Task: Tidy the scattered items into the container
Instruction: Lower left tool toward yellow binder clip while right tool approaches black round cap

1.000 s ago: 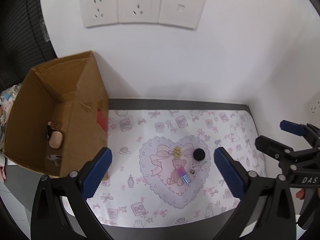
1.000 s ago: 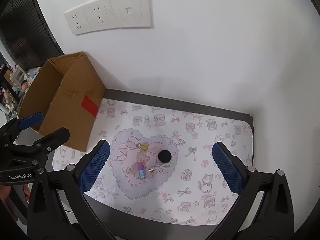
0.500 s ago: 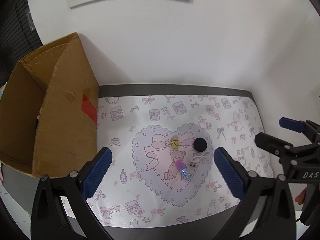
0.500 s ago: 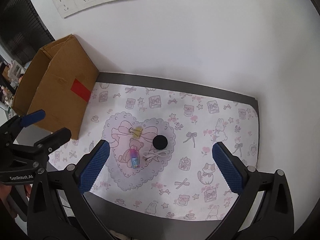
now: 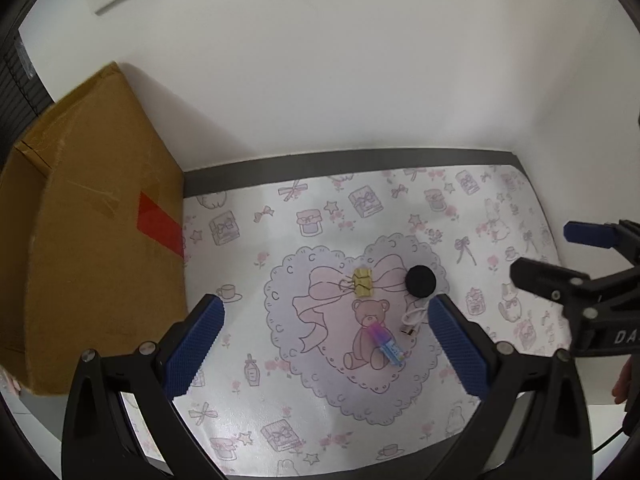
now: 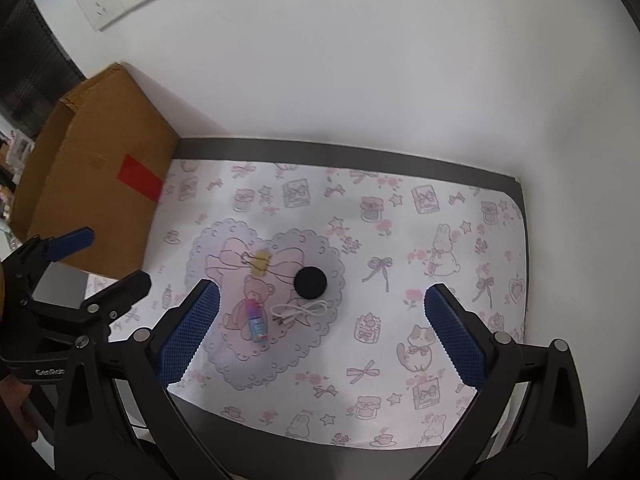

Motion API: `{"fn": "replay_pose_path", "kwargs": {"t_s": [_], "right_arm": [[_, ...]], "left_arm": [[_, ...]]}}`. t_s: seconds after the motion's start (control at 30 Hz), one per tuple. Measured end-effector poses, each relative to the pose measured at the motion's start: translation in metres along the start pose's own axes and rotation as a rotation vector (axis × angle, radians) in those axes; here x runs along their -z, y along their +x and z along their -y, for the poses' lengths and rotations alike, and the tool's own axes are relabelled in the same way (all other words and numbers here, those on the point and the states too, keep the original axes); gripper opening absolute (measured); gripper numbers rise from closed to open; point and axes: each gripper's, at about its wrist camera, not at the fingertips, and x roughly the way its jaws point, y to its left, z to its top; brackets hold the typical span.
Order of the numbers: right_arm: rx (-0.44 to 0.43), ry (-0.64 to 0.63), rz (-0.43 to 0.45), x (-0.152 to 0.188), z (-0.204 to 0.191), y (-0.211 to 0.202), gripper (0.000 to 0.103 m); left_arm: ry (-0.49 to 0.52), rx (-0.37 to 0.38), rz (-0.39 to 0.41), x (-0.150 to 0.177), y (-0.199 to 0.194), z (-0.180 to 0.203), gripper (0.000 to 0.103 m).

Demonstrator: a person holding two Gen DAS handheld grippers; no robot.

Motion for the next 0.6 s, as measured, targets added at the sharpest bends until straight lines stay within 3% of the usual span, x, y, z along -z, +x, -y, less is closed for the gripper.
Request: {"fn": "replay_pose_path", "kwargs": {"t_s": [0.4,0.6], "right_arm": [[-0.008,0.034,-0.125,-0.002,0.006,0.051,0.103],[-0.012,0.016,-0.161,-0.001,0.005,0.071,0.103]], "left_arm": [[0.058,-0.027,-0.107,0.004,0.052,0.002,0.102],[0.066,-0.004,-0.145,0.008,0.078,0.003,0.102]]}}
